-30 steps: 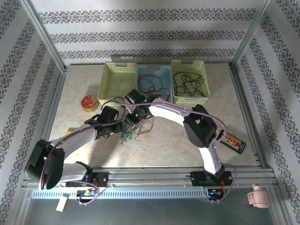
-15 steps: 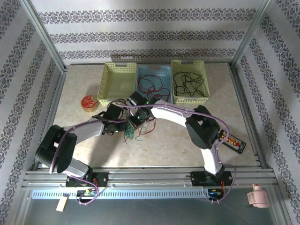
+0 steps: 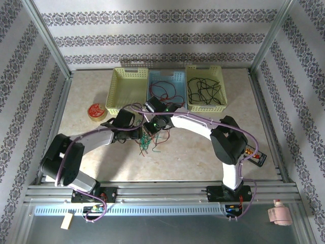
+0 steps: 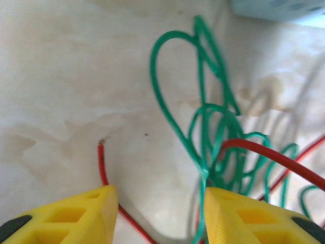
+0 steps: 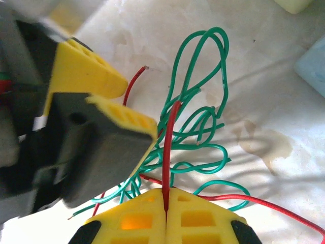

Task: Untangle the cables

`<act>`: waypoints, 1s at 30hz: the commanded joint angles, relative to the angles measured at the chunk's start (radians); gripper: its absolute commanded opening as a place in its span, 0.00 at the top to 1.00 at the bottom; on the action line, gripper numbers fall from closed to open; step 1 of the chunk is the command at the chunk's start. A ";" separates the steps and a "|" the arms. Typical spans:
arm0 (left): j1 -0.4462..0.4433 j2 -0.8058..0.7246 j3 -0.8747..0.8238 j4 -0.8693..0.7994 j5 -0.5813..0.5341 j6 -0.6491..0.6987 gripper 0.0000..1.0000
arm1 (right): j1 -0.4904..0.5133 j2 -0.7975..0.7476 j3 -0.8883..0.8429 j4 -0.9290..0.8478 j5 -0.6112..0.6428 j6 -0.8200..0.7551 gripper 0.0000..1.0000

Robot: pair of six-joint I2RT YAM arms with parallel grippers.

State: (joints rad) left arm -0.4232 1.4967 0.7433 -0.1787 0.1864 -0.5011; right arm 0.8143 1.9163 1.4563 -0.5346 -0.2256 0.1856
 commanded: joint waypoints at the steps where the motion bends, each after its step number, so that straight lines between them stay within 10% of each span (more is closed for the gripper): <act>1: 0.002 -0.046 -0.016 0.001 0.074 0.077 0.51 | -0.019 -0.057 -0.025 0.045 -0.039 0.030 1.00; 17: -0.036 0.096 0.026 0.059 -0.066 0.005 0.53 | -0.086 -0.162 -0.127 0.197 -0.135 0.153 1.00; 30: -0.036 0.119 -0.010 0.002 -0.090 0.047 0.53 | -0.097 -0.541 -0.177 0.237 0.432 0.111 1.00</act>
State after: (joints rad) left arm -0.4503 1.5909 0.7631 -0.1116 0.1253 -0.4786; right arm 0.7280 1.4410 1.3022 -0.3408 0.0154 0.3153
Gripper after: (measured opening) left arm 0.470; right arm 0.048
